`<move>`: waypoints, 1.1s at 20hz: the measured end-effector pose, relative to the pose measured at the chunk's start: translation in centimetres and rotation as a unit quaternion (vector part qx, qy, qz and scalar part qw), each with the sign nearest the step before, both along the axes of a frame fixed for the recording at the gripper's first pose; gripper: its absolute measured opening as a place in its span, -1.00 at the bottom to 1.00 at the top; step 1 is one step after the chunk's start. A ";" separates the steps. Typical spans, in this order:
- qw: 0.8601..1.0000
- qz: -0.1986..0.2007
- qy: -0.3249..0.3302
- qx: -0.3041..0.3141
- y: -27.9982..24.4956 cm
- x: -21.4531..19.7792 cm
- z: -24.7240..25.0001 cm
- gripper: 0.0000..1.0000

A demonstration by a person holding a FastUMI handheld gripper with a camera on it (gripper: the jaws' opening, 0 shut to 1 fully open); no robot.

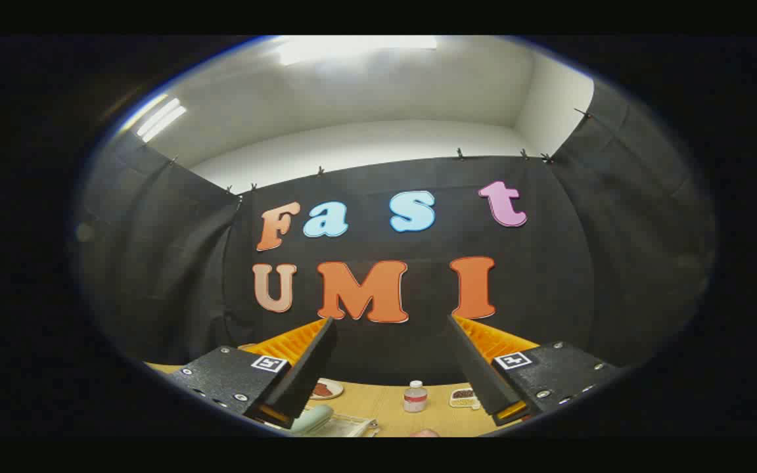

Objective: Take the plate from the dish rack, then take the spoon from the basket and place it into the plate.

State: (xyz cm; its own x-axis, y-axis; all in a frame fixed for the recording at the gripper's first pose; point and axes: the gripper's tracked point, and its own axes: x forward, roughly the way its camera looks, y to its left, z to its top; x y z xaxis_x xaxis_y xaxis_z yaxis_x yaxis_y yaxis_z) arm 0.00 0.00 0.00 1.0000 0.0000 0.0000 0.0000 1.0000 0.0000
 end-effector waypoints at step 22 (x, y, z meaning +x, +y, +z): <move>0.995 0.032 0.089 0.019 3.4 0.7 -3.1 0.97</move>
State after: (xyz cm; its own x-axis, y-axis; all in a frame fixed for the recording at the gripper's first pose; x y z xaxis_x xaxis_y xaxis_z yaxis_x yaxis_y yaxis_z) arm 0.72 3.35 -3.07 0.9820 0.0669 -0.1766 -0.0603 0.9973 0.0429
